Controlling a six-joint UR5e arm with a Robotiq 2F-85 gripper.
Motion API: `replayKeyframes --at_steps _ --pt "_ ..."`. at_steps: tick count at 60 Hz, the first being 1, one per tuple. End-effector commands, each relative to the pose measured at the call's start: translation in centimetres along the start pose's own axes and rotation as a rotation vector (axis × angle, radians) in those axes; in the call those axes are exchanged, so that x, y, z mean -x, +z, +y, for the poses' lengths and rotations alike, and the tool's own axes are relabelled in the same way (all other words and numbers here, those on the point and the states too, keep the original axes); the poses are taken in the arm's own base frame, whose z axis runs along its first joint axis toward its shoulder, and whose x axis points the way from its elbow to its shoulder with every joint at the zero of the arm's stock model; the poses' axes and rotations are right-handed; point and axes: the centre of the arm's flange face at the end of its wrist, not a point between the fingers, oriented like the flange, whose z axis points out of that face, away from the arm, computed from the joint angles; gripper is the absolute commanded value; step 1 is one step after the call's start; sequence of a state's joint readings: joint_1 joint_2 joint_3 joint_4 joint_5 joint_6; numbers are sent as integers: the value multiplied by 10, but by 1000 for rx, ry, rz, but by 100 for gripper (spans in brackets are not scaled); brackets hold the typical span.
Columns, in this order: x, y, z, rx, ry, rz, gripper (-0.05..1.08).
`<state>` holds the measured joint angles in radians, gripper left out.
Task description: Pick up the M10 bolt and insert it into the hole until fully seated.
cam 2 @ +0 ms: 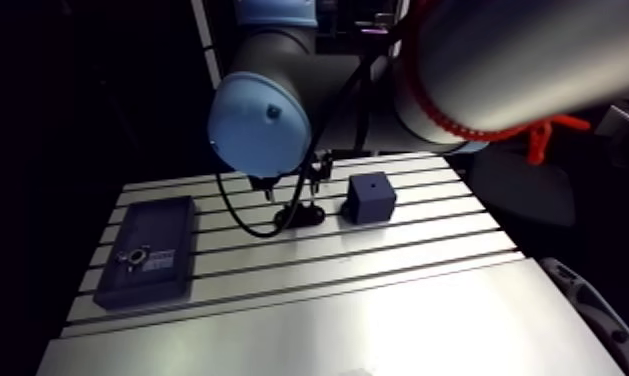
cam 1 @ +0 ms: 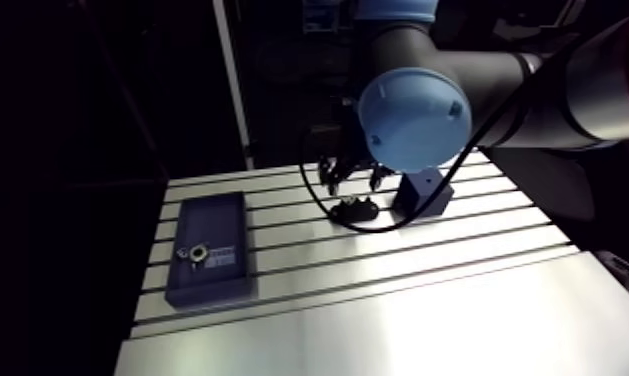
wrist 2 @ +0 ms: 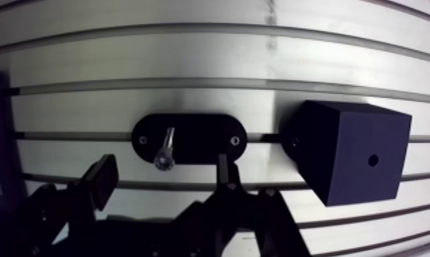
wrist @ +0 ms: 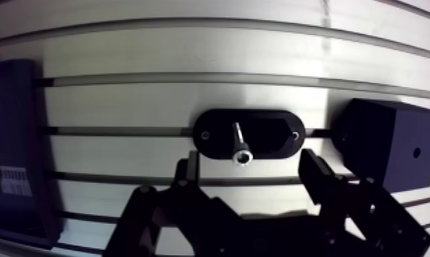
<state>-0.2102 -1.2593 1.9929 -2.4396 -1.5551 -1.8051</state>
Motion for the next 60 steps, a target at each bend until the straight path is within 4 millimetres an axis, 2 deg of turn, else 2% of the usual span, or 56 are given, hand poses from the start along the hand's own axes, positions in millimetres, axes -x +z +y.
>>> replayKeyframes --at_steps 1,60 --pt "2 5 0 3 -1 -11 26" --pt "6 14 -9 -6 -10 -28 34"
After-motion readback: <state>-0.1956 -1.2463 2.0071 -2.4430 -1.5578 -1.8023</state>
